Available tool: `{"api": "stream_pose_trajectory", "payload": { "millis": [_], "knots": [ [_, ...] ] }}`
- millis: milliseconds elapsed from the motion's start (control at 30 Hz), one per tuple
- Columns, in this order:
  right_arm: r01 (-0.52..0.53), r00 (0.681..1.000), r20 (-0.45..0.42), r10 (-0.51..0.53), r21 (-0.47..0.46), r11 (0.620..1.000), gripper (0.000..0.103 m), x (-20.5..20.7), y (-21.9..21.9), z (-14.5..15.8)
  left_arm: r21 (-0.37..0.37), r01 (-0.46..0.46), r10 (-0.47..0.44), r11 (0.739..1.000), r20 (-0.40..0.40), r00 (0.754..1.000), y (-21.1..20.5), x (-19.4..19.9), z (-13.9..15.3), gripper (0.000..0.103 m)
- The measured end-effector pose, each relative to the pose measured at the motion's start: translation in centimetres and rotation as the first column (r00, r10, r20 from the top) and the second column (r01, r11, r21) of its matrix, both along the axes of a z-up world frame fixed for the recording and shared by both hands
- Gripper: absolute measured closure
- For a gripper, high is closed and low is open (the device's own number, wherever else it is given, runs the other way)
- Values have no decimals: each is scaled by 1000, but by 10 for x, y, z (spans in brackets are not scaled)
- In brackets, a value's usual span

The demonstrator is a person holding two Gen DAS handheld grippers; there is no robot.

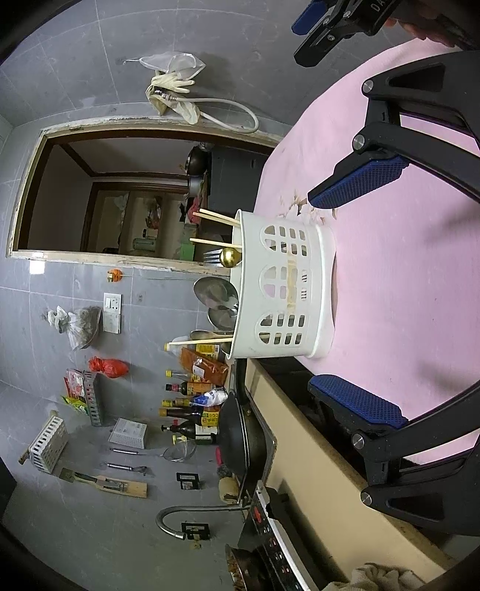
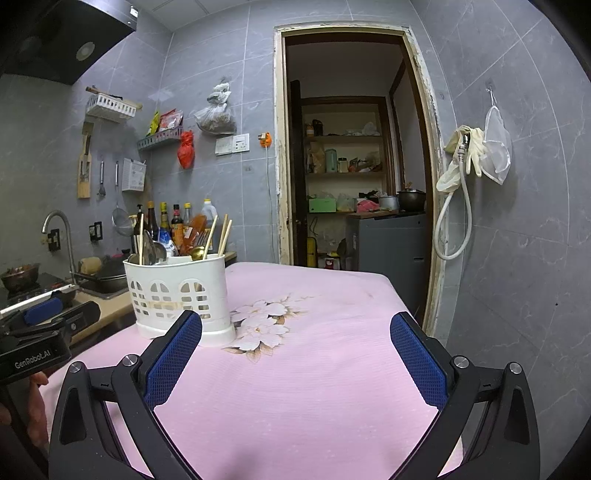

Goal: Organize utensils

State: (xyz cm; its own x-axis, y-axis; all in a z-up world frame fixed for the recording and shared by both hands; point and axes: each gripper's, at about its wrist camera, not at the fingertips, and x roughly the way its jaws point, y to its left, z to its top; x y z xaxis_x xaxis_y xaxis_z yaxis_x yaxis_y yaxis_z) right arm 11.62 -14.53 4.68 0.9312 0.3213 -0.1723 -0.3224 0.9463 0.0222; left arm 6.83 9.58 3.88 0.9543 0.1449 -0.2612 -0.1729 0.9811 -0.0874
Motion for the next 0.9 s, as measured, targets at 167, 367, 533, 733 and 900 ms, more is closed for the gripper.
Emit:
{"api": "stream_pose_trajectory", "payload": {
  "millis": [167,367,533,733,900],
  "knots": [
    [-2,1000,-2,2,2,1000,0,0,0,0,4,0,0,1000,0,1000,0,0,0,15],
    [-1,1000,-2,1,1,1000,0,0,0,0,8,2,-2,1000,0,1000,0,0,1,15],
    [-1,1000,-3,1,2,1000,0,0,0,0,11,2,-2,1000,0,1000,0,0,2,15],
    [-1,1000,-4,1,1,1000,0,0,0,1,17,2,-2,1000,0,1000,-2,0,2,15],
    [-2,1000,-3,2,0,1000,0,0,0,1,25,0,0,1000,1,1000,-2,2,1,15]
  ]
}}
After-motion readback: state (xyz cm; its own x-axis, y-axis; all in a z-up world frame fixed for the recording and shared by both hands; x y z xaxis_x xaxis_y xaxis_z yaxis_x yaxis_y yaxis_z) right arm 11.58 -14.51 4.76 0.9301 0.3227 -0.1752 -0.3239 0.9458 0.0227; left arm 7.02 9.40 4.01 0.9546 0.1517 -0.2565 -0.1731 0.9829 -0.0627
